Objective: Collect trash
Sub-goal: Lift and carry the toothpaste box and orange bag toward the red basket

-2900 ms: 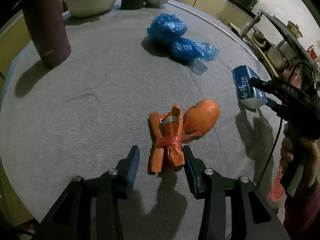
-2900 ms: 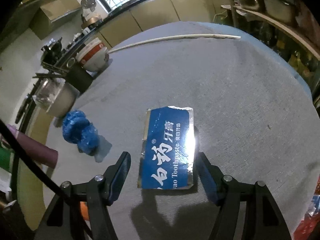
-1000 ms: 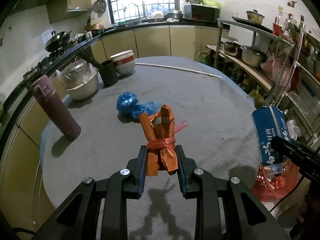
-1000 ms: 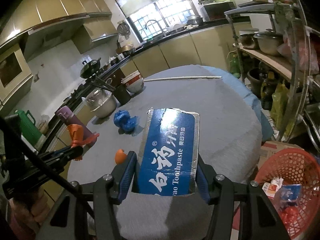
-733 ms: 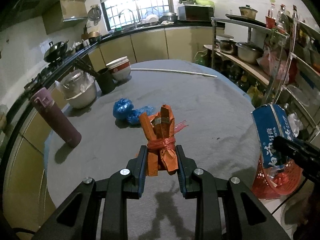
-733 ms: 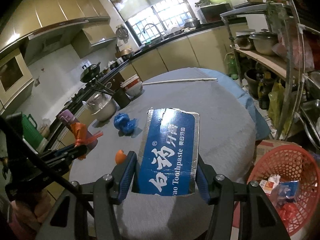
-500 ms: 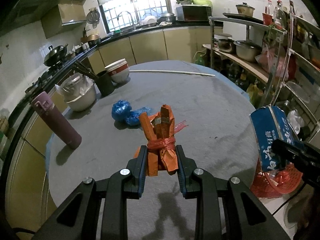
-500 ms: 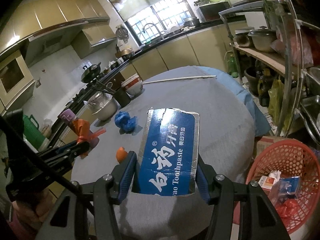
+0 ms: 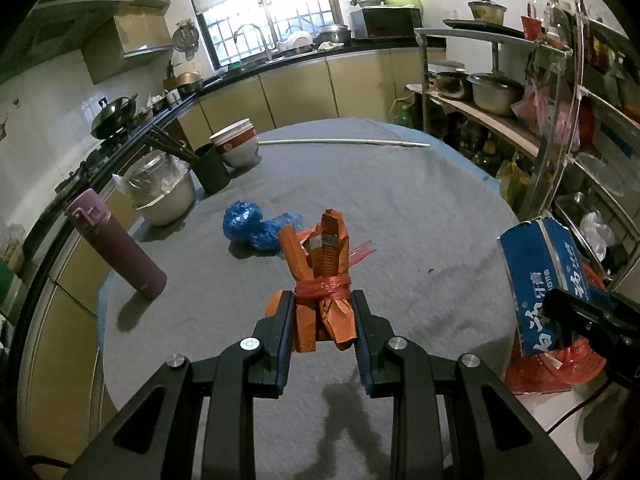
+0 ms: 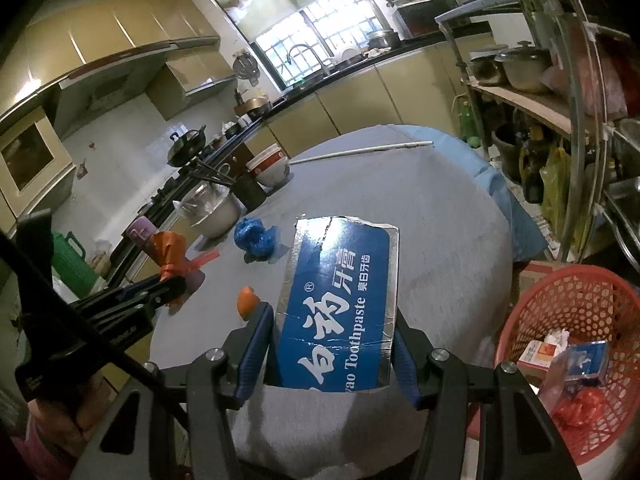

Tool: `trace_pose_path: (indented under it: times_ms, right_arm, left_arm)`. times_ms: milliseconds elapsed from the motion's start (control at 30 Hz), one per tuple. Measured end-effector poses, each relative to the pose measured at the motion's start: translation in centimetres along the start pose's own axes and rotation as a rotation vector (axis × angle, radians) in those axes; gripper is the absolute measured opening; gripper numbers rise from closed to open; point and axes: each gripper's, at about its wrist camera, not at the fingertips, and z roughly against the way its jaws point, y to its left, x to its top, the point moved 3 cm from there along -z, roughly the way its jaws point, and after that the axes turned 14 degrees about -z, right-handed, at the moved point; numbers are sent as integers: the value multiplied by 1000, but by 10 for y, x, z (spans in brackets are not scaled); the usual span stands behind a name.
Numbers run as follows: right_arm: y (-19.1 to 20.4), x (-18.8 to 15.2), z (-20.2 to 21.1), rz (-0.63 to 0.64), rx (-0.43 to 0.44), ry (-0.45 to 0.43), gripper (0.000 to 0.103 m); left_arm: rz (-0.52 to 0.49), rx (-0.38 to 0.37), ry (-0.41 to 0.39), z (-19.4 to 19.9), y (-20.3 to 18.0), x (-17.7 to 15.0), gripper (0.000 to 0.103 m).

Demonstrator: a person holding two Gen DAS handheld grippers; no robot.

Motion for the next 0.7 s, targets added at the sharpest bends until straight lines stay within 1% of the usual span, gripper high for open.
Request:
trace_pose_path:
  times_ms: [300,700]
  right_arm:
    - [-11,-3,1,-25,3,6,59]
    - [-22,-2,2,-53,6,9,59]
  left_arm:
    - [-26,-3,20,-6,-14,-1,29]
    - [-59,-5,23,-5,-29,2,29]
